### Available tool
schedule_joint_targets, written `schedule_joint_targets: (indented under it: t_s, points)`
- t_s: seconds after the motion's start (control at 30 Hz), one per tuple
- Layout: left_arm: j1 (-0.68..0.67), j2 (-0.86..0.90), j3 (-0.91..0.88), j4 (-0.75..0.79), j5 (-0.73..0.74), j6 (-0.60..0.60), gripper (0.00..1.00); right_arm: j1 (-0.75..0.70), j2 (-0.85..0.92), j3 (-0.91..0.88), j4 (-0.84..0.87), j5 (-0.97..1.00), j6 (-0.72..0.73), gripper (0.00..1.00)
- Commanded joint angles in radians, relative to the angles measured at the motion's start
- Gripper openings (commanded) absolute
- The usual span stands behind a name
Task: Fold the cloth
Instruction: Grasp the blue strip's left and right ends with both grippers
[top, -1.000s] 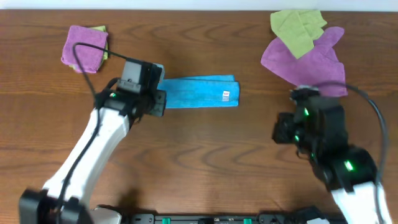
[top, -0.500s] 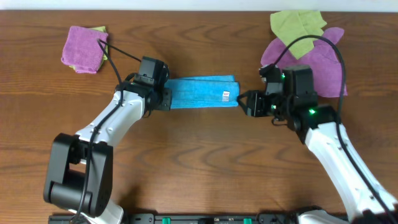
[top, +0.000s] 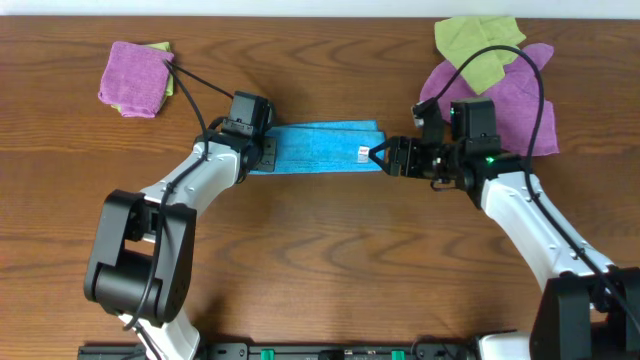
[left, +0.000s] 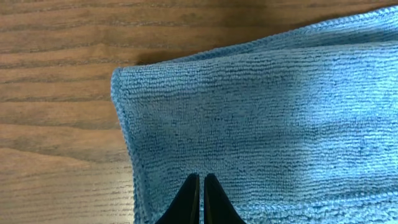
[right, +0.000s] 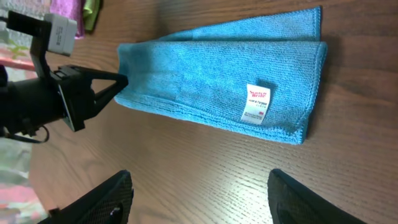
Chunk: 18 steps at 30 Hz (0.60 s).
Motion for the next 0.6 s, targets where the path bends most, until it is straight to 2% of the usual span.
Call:
schedule_joint_targets:
  t_s: [0.0, 0.23, 0.47, 0.57]
  points:
    - [0.003, 0.015, -0.002, 0.004, -0.025, 0.035, 0.06, -0.011, -0.001, -0.002, 0.003, -0.026, 0.024, 0.73]
    - [0.003, 0.015, -0.002, 0.024, -0.031, 0.053, 0.06, -0.011, -0.001, -0.002, 0.004, -0.021, 0.024, 0.79]
    - [0.003, 0.023, -0.002, 0.034, -0.033, 0.050, 0.06, -0.011, 0.002, -0.002, -0.035, 0.111, -0.022, 0.78]
    - [0.005, 0.034, -0.002, 0.035, -0.044, 0.050, 0.06, -0.011, 0.015, -0.002, -0.039, 0.118, -0.035, 0.81]
